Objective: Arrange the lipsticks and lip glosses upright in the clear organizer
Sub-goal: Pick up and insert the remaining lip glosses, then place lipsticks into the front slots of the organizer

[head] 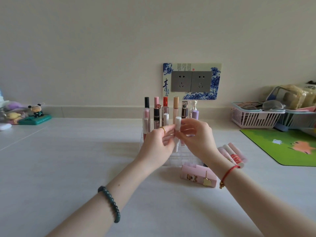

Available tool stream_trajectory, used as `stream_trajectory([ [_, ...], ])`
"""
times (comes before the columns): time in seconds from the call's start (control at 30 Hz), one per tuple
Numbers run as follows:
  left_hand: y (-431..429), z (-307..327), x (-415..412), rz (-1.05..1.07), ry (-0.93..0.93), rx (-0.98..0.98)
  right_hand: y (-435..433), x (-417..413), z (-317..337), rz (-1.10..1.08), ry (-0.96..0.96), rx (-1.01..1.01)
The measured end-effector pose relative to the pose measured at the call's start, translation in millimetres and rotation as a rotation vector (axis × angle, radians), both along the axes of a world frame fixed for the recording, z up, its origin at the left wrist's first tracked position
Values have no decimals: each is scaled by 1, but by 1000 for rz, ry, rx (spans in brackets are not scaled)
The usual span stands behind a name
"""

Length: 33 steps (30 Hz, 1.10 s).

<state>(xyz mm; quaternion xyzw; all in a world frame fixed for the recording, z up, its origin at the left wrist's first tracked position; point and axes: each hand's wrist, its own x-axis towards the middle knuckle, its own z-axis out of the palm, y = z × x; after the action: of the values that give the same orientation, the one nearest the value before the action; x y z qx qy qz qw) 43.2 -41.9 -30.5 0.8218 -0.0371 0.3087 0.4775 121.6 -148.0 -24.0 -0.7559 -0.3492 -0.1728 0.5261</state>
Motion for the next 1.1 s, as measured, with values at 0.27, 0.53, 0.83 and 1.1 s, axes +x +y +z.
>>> stream_trajectory([
  [0.27,4,-6,-1,37,57,20,1,-2,-6,2,17,-28],
  [0.53,4,-7,-2,41,65,33,0,-3,-8,2,32,-45],
  [0.83,8,-5,-5,90,70,52,-11,-4,0,-17,36,-53],
  [1.1,15,9,-17,103,-8,30,-69,15,42,-74,29,96],
])
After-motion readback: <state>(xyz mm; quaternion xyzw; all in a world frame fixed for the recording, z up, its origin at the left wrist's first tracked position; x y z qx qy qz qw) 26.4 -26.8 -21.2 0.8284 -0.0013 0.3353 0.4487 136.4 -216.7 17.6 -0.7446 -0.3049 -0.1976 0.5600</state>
